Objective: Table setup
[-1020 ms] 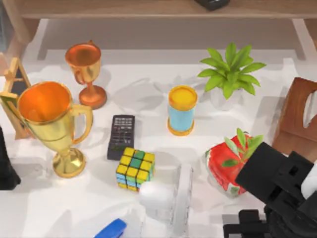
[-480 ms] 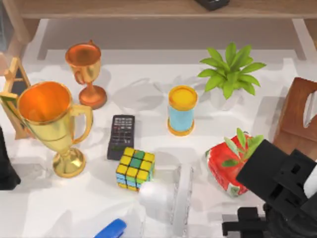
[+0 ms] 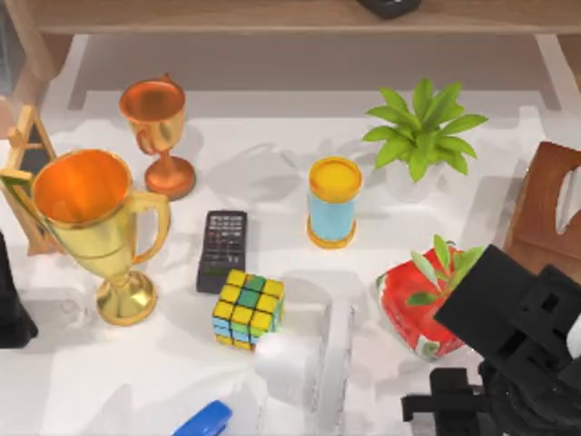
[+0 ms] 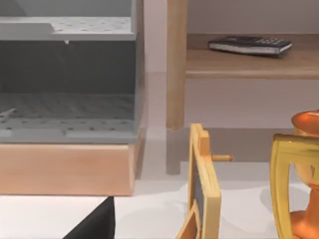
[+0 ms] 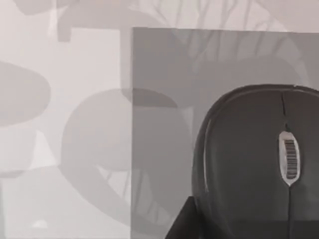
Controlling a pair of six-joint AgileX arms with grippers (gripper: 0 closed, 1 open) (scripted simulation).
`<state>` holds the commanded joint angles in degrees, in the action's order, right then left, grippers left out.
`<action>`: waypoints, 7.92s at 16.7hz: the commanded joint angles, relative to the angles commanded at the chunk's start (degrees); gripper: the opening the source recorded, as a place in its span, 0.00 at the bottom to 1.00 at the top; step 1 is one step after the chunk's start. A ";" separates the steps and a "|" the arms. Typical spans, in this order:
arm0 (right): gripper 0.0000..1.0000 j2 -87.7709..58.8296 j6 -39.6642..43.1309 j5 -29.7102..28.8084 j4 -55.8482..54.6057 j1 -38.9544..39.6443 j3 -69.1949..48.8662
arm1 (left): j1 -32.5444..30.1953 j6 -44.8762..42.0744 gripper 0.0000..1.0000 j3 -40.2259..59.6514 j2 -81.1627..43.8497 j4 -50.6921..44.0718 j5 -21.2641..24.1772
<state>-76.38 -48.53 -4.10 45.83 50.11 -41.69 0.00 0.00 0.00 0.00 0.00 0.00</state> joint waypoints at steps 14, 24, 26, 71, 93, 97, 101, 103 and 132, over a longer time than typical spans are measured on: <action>0.00 -1.81 -0.18 -0.23 -1.75 -0.07 0.70 | 0.00 0.00 1.00 0.00 0.00 0.00 0.00; 0.08 -4.33 -0.24 -0.12 -1.63 -0.23 3.03 | 0.00 0.00 1.00 0.00 0.00 0.00 0.00; 0.23 -4.33 -0.24 -0.12 -1.63 -0.23 3.03 | 0.00 0.00 1.00 0.00 0.00 0.00 0.00; 1.00 -8.63 -30.28 28.34 -101.55 -84.15 12.74 | 0.00 0.00 1.00 0.00 0.00 0.00 0.00; 1.00 -39.15 -42.56 42.81 -133.80 -90.70 13.45 | 0.00 0.00 1.00 0.00 0.00 0.00 0.00; 1.00 -39.50 -42.54 42.10 -133.23 -90.01 12.55 | 0.00 0.00 1.00 0.00 0.00 0.00 0.00; 0.77 -39.50 -42.54 42.10 -133.23 -90.01 12.55 | 0.00 0.00 1.00 0.00 0.00 0.00 0.00; 0.62 -39.50 -42.54 42.10 -133.23 -90.01 12.55 | 0.00 0.00 1.00 0.00 0.00 0.00 0.00; 0.00 -45.15 -41.85 35.16 -125.17 -83.29 0.07 | 0.00 0.00 1.00 0.00 0.00 0.00 0.00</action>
<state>-121.53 -90.38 31.07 -79.35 -33.18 -41.62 0.00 0.00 0.00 0.00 0.00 0.00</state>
